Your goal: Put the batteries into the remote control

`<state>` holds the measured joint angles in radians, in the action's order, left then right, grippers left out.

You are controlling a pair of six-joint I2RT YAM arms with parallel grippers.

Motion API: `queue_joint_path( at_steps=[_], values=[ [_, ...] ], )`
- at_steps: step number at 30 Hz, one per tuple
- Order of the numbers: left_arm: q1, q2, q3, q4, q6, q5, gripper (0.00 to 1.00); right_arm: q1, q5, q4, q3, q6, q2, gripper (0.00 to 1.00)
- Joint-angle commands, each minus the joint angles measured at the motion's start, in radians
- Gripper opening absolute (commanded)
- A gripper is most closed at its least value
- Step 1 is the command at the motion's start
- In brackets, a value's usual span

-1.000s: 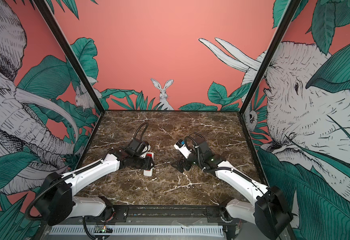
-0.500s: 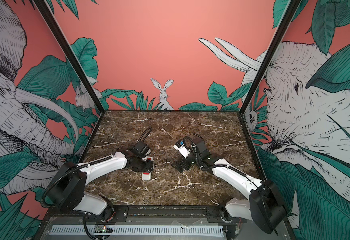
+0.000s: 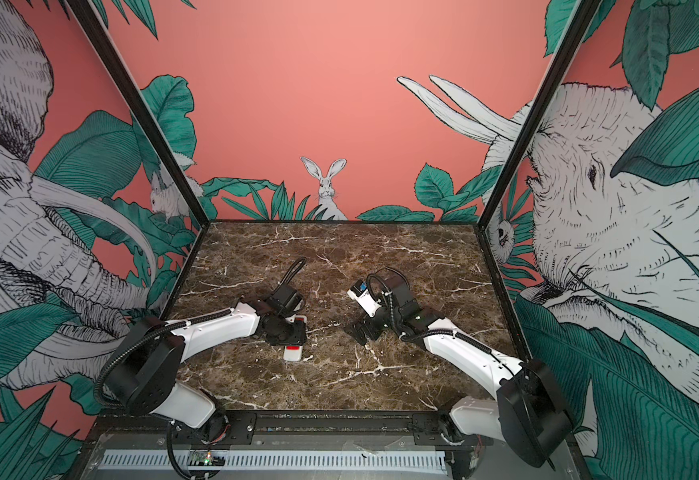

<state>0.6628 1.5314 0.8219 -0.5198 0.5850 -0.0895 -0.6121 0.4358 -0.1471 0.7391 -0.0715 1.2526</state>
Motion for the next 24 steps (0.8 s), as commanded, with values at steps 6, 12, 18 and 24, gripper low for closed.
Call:
queue_joint_path(
  at_steps=[6,12,18,24],
  values=[
    [0.014,0.024,-0.036,-0.006,0.033,0.023,0.33,0.004,-0.017,0.027,-0.013,-0.021,-0.008,0.99],
    [0.018,0.024,-0.047,0.010,0.043,0.024,0.38,0.005,-0.028,0.023,-0.014,-0.017,-0.009,0.99],
    [0.019,0.022,-0.056,0.030,0.048,0.023,0.45,0.005,-0.044,0.021,-0.010,-0.011,-0.016,0.99],
    [0.020,0.009,-0.070,0.041,0.052,0.023,0.52,0.005,-0.058,0.013,-0.003,-0.005,-0.020,0.99]
  ],
)
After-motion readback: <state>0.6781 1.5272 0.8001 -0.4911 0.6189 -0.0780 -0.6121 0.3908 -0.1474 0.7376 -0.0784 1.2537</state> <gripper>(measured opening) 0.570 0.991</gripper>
